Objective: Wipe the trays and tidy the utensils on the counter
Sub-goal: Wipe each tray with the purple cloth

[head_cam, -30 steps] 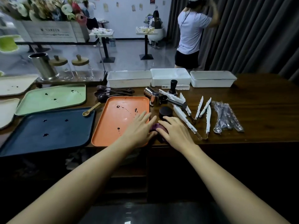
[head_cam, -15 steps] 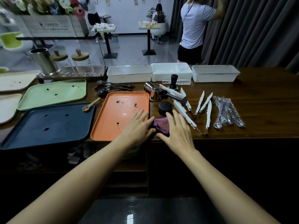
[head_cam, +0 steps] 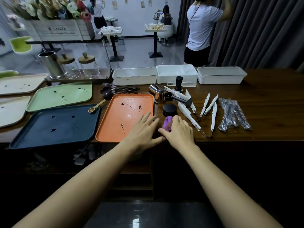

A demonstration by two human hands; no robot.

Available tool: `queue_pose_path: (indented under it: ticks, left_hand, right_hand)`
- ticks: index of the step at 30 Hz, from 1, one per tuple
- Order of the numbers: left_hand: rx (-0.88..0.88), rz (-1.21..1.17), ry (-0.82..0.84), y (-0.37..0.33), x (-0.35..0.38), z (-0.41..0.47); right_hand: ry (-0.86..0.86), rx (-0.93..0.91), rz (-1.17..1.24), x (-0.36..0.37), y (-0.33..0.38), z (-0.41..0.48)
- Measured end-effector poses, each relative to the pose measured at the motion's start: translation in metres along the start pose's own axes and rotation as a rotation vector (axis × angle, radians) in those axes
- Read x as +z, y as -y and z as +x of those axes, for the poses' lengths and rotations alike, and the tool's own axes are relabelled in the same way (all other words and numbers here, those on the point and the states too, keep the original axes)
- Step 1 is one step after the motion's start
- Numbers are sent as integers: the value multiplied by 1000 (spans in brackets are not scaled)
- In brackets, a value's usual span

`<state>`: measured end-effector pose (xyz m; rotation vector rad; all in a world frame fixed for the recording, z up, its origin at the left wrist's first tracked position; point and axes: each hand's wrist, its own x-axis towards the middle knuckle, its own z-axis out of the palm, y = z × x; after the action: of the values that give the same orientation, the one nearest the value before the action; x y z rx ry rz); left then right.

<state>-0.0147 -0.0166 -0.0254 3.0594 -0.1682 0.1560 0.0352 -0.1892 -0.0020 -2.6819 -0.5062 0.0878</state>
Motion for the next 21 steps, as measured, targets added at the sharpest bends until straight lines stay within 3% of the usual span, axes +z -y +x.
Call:
queue_pose_path:
  ticks: [7, 14, 21]
  left_hand:
    - [-66, -32, 56, 14, -23, -17]
    - [-218, -58, -3, 76, -41, -52]
    - [-396, -89, -129, 182, -62, -111]
  right_hand:
    - [28, -3, -82, 15, 2, -3]
    - [-162, -114, 91, 15, 20, 2]
    - [-273, -318, 242, 27, 131, 19]
